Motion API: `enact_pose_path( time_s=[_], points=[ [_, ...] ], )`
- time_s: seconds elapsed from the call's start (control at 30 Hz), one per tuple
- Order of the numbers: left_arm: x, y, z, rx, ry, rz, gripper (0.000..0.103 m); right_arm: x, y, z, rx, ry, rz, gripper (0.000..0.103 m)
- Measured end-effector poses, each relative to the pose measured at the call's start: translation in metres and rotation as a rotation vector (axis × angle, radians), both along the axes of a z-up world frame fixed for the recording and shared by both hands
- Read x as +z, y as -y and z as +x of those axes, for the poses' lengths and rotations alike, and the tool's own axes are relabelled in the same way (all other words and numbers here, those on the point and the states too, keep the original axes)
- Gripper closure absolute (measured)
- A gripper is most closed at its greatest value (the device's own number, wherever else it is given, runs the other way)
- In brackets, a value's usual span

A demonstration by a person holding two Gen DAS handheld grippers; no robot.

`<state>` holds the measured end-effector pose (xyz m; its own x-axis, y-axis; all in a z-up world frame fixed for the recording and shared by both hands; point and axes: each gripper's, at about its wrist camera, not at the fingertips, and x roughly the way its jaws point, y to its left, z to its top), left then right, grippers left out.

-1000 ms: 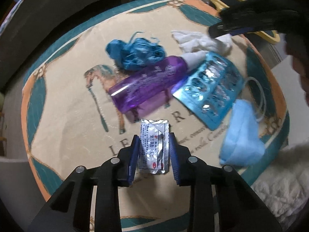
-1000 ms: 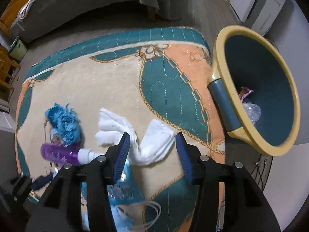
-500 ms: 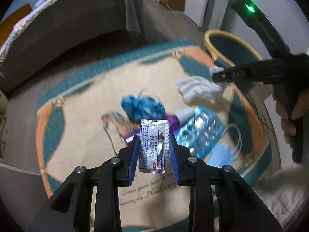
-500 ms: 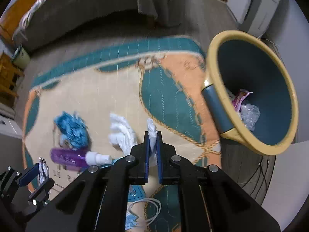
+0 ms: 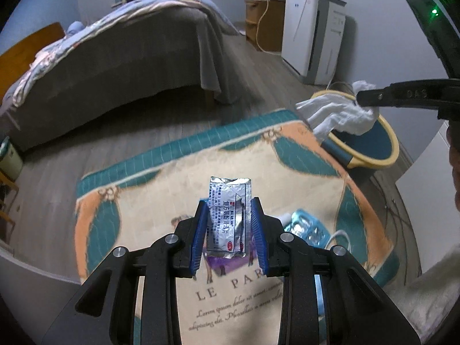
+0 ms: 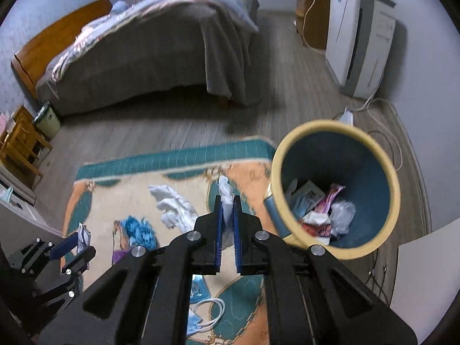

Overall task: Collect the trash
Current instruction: 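Carry the white tissue to the bin with the right tool while the left carries the blister pack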

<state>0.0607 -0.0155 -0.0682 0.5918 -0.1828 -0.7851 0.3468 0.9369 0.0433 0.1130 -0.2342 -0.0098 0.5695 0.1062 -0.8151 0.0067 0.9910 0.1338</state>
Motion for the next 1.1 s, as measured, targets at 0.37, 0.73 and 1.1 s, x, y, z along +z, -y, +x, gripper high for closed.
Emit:
enact_pose_path(
  time_s=[0.37,0.73,1.1],
  points=[
    [0.010,0.028,0.008,-0.046,0.049,-0.013,0.071,0.030,0.056,0.003,-0.079,0.088,0.046,0.097],
    [0.008,0.060,0.008,-0.095,0.050,-0.005,0.071,0.031,0.103,0.006,-0.127,0.097,0.042,0.097],
    [0.008,0.087,0.005,-0.154,0.057,0.015,0.071,0.018,0.151,0.011,-0.183,0.069,0.003,0.097]
  ],
)
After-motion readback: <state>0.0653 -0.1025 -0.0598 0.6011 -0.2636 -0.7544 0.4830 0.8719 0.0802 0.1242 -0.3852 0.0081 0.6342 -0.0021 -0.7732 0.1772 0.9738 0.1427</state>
